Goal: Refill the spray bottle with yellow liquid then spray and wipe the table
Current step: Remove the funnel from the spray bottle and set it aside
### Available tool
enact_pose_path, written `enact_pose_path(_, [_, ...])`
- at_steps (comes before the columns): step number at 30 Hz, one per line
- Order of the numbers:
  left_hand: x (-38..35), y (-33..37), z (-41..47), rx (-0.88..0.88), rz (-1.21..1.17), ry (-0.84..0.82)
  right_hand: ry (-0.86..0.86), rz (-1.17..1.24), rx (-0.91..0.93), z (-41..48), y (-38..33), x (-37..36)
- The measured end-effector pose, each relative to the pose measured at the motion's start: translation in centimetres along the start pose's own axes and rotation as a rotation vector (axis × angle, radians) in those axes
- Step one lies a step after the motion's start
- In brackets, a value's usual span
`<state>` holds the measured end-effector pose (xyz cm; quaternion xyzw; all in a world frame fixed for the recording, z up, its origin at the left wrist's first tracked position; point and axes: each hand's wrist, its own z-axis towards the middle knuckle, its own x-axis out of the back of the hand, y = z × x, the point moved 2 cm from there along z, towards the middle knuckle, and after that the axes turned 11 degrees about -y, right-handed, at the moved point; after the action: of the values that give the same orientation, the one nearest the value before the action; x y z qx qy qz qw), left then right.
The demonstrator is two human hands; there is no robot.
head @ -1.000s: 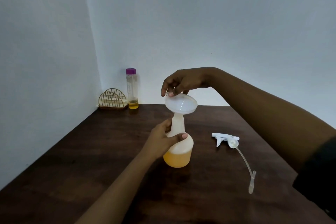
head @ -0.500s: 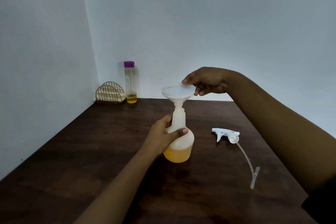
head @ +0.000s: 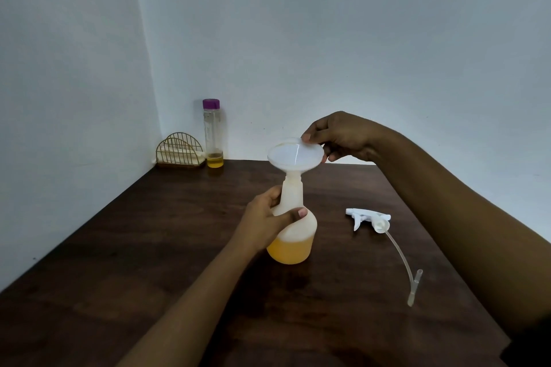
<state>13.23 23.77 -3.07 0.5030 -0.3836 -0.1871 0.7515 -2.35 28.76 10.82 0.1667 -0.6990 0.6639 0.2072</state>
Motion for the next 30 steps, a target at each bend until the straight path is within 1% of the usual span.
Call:
enact_pose_path(8, [0.1, -0.1, 0.1, 0.003, -0.011, -0.003, 0.023, -0.055, -0.009, -0.3, -0.1, -0.4])
enact_pose_path(10, [0.0, -0.1, 0.1, 0.001, -0.016, -0.002, 0.043, -0.016, -0.002, -0.5, -0.2, -0.3])
enact_pose_path(13, [0.0, -0.2, 0.1, 0.004, -0.002, 0.005, 0.135, 0.094, 0.036, -1.0, -0.9, 0.8])
enact_pose_path(15, [0.0, -0.1, 0.2, 0.014, 0.021, 0.010, 0.160, 0.156, 0.050, -1.2, -1.1, 1.3])
enact_pose_path(19, [0.0, 0.0, 0.2, 0.012, 0.015, 0.012, 0.144, 0.114, -0.013, -1.2, -0.6, 0.9])
enact_pose_path(22, [0.0, -0.1, 0.2, 0.019, 0.029, 0.015, 0.158, 0.159, 0.006, -1.2, -0.5, 1.0])
enact_pose_path(25, [-0.1, -0.2, 0.2, 0.026, 0.018, 0.017, 0.146, 0.127, -0.013, -1.2, -0.4, 0.9])
enact_pose_path(28, [0.0, -0.1, 0.2, 0.033, 0.019, 0.021, 0.147, 0.178, -0.002, -1.0, -0.4, 0.8])
enact_pose_path(30, [-0.1, -0.1, 0.2, 0.034, 0.013, 0.021, 0.144, 0.140, -0.024, -0.9, -0.4, 0.7])
